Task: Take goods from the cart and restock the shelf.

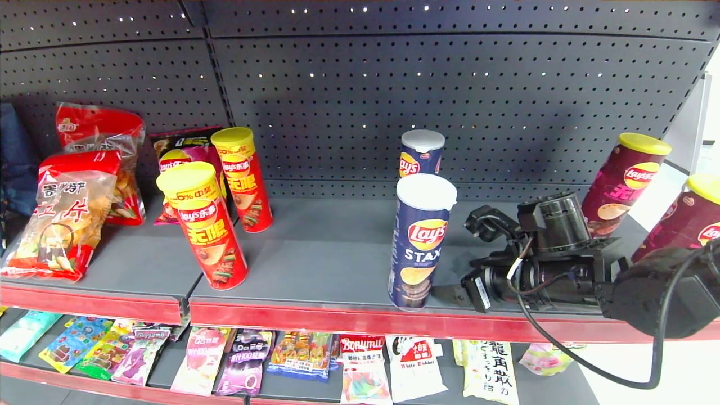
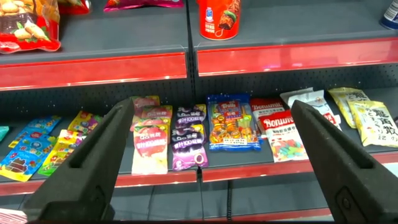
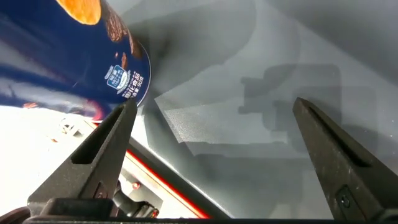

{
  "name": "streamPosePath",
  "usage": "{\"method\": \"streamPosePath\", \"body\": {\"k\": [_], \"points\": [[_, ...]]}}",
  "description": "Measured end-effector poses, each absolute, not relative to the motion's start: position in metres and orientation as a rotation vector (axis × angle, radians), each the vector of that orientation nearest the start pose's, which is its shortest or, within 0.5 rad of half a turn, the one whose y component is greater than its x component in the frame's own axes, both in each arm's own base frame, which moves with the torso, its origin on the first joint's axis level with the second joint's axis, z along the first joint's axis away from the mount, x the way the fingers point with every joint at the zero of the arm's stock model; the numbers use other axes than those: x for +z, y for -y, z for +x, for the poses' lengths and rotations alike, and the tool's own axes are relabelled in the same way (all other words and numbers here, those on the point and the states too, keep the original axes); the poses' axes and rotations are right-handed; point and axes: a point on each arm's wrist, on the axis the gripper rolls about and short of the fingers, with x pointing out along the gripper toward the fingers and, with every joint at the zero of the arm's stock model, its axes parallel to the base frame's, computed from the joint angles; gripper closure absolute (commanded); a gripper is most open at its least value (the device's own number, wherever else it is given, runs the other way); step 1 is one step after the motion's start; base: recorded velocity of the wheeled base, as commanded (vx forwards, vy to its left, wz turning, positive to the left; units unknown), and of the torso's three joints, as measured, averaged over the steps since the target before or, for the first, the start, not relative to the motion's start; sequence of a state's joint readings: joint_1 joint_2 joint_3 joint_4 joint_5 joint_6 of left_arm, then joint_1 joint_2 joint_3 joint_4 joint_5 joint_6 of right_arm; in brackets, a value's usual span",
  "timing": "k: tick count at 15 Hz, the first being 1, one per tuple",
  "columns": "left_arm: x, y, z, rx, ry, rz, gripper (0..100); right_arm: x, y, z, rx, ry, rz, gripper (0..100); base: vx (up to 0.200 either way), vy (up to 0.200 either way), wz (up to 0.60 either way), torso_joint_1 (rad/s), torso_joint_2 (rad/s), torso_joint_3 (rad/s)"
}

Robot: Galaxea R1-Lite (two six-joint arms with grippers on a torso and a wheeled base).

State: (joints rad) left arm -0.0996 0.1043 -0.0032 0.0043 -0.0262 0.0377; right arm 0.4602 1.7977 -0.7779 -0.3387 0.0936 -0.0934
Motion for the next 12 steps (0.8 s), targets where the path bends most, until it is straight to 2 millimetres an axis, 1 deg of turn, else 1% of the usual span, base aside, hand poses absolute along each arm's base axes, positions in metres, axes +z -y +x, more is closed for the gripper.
{"method": "streamPosePath", "body": {"k": [8, 10, 12], "points": [[0.078, -0.001, -0.015, -0.127, -0.103, 0.042, 0, 0.121, -0.134, 0.267, 0.56, -0.649, -0.21, 0, 0.0, 0.0, 0.0, 0.0, 0.0, 0.0], [0.078, -0.001, -0.015, -0.128, -0.103, 0.042, 0, 0.124, -0.129, 0.26, 0.548, -0.645, -0.211, 0, 0.0, 0.0, 0.0, 0.0, 0.0, 0.0], [0.078, -0.001, -0.015, -0.128, -0.103, 0.041, 0, 0.133, -0.122, 0.246, 0.53, -0.617, -0.213, 0, 0.0, 0.0, 0.0, 0.0, 0.0, 0.0]]}}
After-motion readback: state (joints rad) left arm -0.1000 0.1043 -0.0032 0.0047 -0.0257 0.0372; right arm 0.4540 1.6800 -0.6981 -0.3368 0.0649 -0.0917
